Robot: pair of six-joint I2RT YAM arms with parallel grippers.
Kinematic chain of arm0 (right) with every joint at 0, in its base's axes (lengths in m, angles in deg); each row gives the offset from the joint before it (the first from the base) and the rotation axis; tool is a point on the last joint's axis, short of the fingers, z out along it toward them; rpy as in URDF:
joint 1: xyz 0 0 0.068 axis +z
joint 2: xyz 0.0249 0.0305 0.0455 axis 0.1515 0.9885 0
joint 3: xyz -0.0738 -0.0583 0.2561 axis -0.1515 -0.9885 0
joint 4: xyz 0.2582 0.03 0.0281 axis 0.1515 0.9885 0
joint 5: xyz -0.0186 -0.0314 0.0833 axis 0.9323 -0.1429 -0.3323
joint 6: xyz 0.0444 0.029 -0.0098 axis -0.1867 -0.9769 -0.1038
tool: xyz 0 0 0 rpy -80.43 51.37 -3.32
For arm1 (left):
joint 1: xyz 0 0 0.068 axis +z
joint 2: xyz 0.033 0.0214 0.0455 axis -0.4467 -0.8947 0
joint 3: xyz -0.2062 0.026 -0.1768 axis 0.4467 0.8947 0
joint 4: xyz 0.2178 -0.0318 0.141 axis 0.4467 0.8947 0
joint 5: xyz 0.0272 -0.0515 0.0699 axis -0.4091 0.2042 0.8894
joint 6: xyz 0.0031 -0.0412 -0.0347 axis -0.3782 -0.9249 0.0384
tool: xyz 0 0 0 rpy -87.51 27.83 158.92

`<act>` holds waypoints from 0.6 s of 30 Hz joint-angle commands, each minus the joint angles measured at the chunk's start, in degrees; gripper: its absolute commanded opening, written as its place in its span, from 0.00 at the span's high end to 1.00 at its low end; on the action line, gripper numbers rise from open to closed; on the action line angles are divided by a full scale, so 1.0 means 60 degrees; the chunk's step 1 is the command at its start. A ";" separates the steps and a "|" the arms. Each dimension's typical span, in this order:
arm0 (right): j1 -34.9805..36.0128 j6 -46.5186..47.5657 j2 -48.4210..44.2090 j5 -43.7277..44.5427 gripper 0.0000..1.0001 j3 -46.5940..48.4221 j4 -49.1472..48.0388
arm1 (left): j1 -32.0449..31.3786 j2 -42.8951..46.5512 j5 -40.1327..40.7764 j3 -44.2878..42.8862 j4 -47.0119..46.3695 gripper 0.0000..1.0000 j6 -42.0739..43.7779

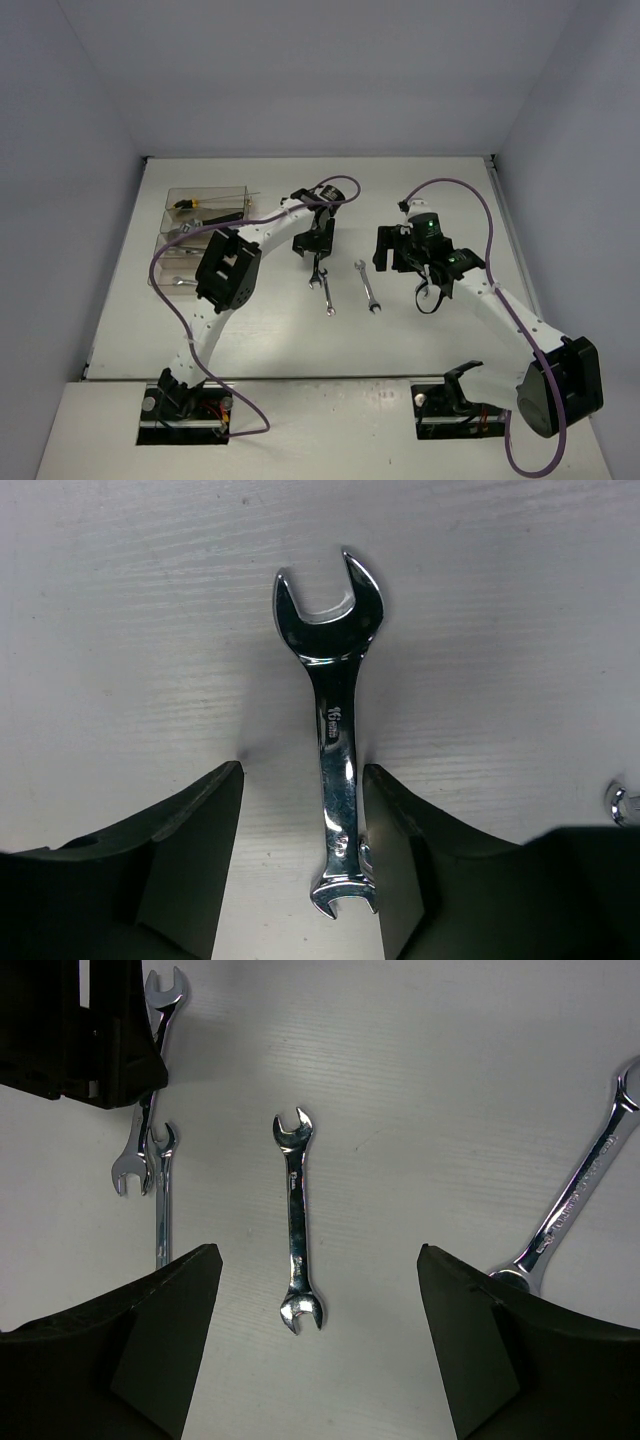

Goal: Sort the tools into containers

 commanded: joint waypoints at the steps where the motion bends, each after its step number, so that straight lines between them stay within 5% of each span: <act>1: -0.0066 0.0101 0.0016 0.0230 0.23 0.0137 -0.0247 | -0.0192 0.0167 -0.0098 -0.0211 0.0198 0.54 -0.0227; 9: -0.0066 0.0072 -0.0035 0.0238 0.23 -0.0019 -0.0247 | -0.0228 0.0076 -0.0485 0.0291 0.0190 0.66 -0.0609; 15: -0.0066 0.0072 -0.0067 0.0212 0.23 -0.0168 -0.0247 | -0.0094 0.0222 -0.0213 0.0600 0.0192 0.99 -0.0591; 18: -0.0066 0.0084 -0.0105 0.0221 0.23 -0.0202 -0.0247 | 0.0052 0.0519 -0.0067 0.0946 0.0192 1.00 -0.0588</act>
